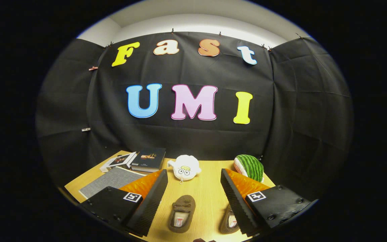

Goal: Open the storage box then place both shoes into the box .Put the left shoe in first, then the right shoe, with the right side of both shoes facing outward in a uniform manner.

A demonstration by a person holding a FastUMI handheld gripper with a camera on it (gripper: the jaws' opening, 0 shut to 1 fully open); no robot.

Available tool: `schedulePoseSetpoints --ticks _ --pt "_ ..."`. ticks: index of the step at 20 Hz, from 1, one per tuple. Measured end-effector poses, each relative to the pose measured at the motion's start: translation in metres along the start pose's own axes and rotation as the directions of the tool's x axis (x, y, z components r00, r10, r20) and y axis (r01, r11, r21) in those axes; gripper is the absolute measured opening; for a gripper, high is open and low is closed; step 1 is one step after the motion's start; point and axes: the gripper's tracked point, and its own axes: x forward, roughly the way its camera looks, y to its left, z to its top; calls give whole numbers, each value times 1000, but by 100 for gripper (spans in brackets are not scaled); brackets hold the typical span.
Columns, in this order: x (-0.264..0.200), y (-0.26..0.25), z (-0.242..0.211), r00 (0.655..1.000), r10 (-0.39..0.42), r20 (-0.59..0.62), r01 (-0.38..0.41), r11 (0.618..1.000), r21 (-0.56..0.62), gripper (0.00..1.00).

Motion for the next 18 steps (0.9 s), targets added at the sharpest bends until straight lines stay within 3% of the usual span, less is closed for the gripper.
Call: schedulePoseSetpoints --ticks 5,11,18 --pt "2 5 -24 996 32 -88 -30 999 30 98" --pt "6 17 -48 973 113 -200 -80 983 165 98" --pt "-2 53 -89 881 304 -361 -168 917 362 99"
